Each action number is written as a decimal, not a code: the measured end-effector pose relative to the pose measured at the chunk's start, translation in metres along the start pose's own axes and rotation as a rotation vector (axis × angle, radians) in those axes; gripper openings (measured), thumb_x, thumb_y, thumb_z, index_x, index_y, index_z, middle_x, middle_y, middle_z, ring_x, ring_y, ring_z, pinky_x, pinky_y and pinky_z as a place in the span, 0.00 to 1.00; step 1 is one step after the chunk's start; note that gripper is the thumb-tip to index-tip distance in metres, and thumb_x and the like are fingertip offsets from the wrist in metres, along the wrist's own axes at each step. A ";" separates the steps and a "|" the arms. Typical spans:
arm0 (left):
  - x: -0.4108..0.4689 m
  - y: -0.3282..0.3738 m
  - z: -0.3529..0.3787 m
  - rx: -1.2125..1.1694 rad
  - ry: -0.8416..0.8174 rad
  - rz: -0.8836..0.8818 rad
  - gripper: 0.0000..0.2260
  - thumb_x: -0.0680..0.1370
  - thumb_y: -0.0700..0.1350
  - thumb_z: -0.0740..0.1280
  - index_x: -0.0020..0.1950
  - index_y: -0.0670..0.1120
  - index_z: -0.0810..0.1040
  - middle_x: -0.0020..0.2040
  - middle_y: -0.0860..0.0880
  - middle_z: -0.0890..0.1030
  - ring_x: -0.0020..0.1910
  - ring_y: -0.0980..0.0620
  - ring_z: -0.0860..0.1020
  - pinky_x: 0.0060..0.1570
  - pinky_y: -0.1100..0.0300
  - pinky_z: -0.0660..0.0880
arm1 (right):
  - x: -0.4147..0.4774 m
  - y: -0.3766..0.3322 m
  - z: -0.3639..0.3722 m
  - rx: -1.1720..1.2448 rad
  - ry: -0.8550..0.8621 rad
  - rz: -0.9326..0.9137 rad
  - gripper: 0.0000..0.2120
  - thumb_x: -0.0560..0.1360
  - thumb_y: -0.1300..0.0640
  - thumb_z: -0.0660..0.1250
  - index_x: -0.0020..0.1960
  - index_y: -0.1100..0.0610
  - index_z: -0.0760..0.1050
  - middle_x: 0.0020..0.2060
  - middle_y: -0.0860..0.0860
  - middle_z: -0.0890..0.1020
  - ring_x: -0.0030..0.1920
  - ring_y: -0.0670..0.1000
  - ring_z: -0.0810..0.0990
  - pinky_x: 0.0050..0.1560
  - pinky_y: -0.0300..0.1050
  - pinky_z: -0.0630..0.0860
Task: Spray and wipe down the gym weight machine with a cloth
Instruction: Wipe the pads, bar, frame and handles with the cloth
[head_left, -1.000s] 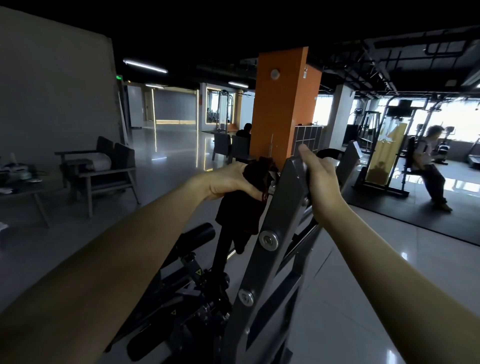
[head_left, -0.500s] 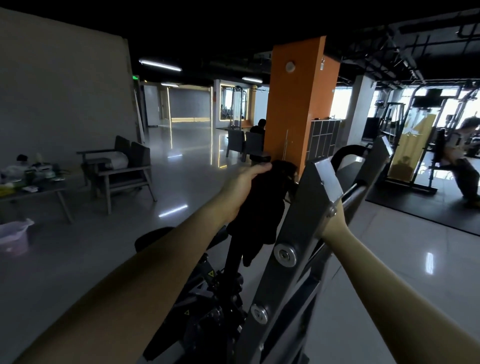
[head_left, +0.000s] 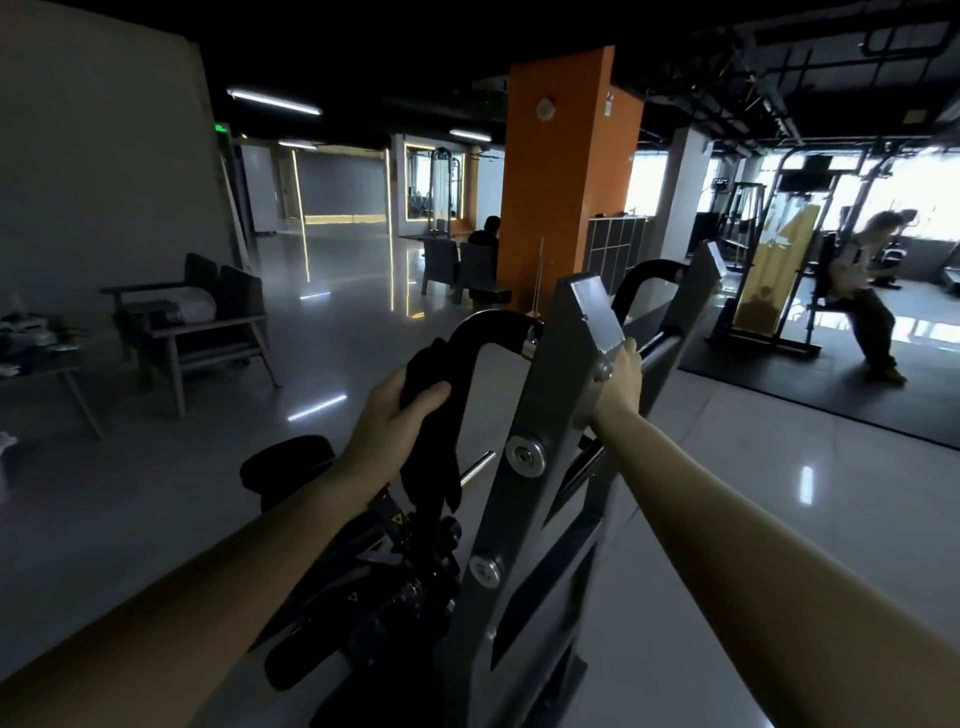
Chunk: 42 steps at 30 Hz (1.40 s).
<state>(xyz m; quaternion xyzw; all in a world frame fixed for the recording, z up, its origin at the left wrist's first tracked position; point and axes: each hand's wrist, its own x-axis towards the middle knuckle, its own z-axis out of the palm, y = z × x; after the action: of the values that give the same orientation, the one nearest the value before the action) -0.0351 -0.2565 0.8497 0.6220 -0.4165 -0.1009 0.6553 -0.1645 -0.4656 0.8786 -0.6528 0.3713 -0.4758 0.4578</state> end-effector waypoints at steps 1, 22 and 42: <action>0.001 0.003 0.004 0.028 -0.057 0.029 0.14 0.82 0.45 0.68 0.67 0.55 0.76 0.56 0.58 0.83 0.54 0.63 0.81 0.52 0.70 0.76 | 0.001 0.000 0.001 -0.064 0.006 -0.012 0.13 0.81 0.68 0.59 0.64 0.67 0.72 0.61 0.66 0.76 0.65 0.66 0.73 0.67 0.56 0.69; -0.011 -0.019 0.044 0.428 0.190 0.005 0.26 0.81 0.55 0.68 0.73 0.42 0.68 0.63 0.44 0.78 0.61 0.48 0.78 0.55 0.58 0.76 | -0.144 0.006 -0.008 0.224 -0.098 -0.464 0.27 0.75 0.41 0.69 0.69 0.45 0.63 0.62 0.47 0.70 0.62 0.45 0.73 0.62 0.39 0.75; -0.033 -0.014 0.035 0.328 0.372 0.438 0.25 0.78 0.38 0.72 0.74 0.41 0.71 0.67 0.47 0.66 0.66 0.53 0.72 0.64 0.65 0.74 | -0.127 0.038 0.012 -0.012 0.057 -0.551 0.45 0.73 0.32 0.67 0.77 0.58 0.57 0.62 0.54 0.75 0.60 0.58 0.76 0.59 0.62 0.76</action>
<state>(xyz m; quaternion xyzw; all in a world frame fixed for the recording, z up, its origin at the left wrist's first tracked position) -0.0737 -0.2632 0.8189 0.6226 -0.4243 0.2260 0.6174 -0.1892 -0.3569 0.8054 -0.7181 0.1953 -0.5985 0.2967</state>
